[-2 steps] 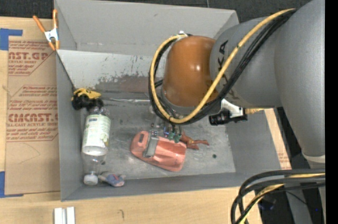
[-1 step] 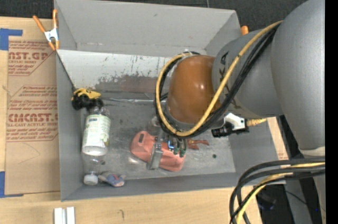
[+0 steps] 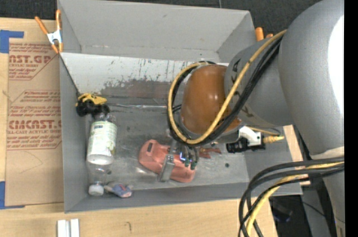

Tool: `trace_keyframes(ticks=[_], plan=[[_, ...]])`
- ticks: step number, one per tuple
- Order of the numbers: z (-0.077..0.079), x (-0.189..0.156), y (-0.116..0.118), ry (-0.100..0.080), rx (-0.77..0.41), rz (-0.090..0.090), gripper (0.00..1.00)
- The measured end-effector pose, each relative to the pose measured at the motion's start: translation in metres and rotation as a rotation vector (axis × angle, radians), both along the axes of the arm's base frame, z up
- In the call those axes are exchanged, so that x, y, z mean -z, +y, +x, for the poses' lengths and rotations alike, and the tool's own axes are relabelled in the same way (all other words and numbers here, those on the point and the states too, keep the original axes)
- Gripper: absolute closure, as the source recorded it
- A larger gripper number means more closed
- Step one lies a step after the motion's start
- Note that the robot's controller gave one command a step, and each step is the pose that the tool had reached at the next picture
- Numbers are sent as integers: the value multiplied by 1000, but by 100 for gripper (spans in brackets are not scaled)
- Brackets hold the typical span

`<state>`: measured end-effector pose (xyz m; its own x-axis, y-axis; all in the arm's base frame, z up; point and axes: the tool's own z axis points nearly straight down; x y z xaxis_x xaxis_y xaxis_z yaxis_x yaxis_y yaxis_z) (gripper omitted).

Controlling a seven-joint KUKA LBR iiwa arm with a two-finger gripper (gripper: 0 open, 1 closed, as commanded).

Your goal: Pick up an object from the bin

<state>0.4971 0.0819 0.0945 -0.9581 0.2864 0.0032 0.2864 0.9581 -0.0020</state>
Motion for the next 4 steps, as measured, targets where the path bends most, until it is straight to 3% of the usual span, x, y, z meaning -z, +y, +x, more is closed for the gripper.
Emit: trace_keyframes(ticks=[1, 2, 3, 4], plan=[[-5, 24, 17, -12, 25, 1, 100], [-5, 24, 17, -12, 24, 2, 100], [53, -84, 8, 1, 34, 0, 100], [53, -84, 8, 1, 34, 1, 100]])
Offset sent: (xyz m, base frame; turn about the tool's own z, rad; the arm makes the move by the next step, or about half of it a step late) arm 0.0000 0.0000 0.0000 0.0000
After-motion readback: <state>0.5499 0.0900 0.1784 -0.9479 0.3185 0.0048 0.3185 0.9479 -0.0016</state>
